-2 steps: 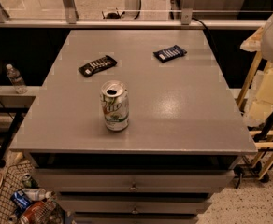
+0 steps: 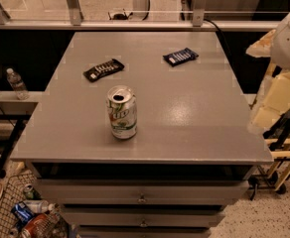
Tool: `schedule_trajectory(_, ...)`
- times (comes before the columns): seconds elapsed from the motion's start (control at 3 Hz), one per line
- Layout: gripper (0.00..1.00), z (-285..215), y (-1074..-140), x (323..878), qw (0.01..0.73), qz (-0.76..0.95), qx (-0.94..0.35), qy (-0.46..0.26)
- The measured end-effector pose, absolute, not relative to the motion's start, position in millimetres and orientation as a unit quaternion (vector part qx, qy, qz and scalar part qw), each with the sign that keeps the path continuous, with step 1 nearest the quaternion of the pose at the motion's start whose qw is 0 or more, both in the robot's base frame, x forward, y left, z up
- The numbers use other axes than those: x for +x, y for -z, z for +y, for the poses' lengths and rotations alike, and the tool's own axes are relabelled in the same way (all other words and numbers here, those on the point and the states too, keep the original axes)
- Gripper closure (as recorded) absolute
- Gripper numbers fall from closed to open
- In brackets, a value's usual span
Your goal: Move 7up can near rxbar chocolate
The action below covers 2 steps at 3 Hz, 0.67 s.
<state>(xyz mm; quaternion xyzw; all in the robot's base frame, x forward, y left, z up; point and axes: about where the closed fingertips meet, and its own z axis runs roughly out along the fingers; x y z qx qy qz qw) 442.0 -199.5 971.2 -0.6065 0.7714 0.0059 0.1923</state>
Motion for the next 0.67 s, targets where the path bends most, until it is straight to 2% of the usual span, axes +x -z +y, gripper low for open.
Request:
schedule_trajectory(0.33, 0.0, -159.2, -947.7, 464.4, 0.268, 0.743, -0.607, -0.088)
schedule_trajectory(0.67, 0.0, -90.7, -950.7, 470.2, 0.329, 0.689, -0.622, -0.175)
